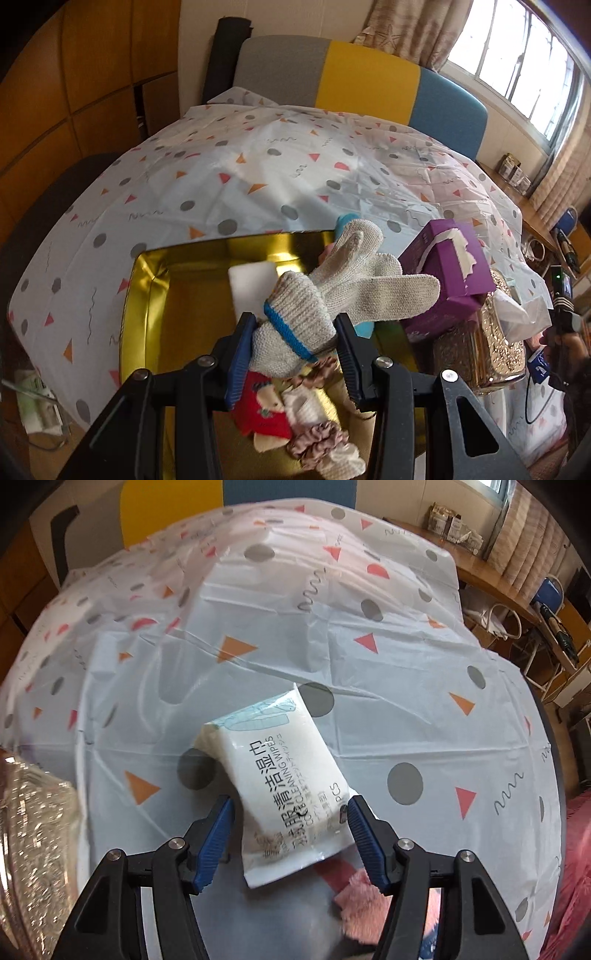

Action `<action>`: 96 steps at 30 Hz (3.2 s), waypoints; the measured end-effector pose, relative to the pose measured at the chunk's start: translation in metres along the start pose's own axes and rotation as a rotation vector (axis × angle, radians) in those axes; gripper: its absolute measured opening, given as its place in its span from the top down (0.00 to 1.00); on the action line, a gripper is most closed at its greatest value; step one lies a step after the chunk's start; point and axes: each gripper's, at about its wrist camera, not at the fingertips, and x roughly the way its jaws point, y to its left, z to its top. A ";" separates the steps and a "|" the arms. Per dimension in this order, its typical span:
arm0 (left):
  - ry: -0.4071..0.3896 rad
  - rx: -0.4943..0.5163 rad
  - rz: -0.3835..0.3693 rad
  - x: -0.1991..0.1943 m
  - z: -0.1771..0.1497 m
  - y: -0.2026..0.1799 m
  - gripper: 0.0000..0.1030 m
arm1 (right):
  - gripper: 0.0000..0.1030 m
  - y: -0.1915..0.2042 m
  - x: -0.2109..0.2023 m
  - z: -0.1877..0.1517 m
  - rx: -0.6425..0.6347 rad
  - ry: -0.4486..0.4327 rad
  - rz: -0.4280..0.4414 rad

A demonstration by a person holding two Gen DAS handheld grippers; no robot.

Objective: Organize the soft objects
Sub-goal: 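Carry the white glove into the tray with the left tool while the right tool grasps the wet-wipes pack, then lift the white wet-wipes pack with the right tool, then lower the wet-wipes pack into the gold tray and open the right tool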

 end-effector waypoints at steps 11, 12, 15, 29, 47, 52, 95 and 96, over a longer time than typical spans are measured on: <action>0.021 -0.056 0.009 -0.002 -0.046 0.007 0.57 | 0.48 0.012 0.010 0.003 -0.004 0.005 -0.032; 0.017 -0.048 0.019 0.000 -0.049 0.005 0.57 | 0.48 0.014 0.010 0.001 -0.007 0.010 -0.033; 0.020 -0.029 0.045 0.008 -0.054 -0.001 0.55 | 0.48 0.020 0.010 -0.007 0.007 0.041 0.001; -0.105 0.087 0.121 -0.009 -0.064 -0.024 0.37 | 0.48 0.042 -0.006 -0.051 0.001 -0.032 0.000; -0.134 0.129 0.095 -0.029 -0.077 -0.030 0.32 | 0.69 0.055 -0.016 -0.064 0.047 -0.072 -0.032; -0.131 0.122 0.092 -0.028 -0.080 -0.026 0.32 | 0.76 0.054 -0.021 -0.058 0.064 -0.072 -0.006; -0.141 -0.005 0.162 -0.039 -0.088 0.034 0.32 | 0.77 0.387 -0.162 -0.053 -0.634 -0.260 0.416; -0.141 -0.013 0.167 -0.039 -0.089 0.038 0.32 | 0.77 0.397 -0.153 -0.059 -0.650 -0.232 0.422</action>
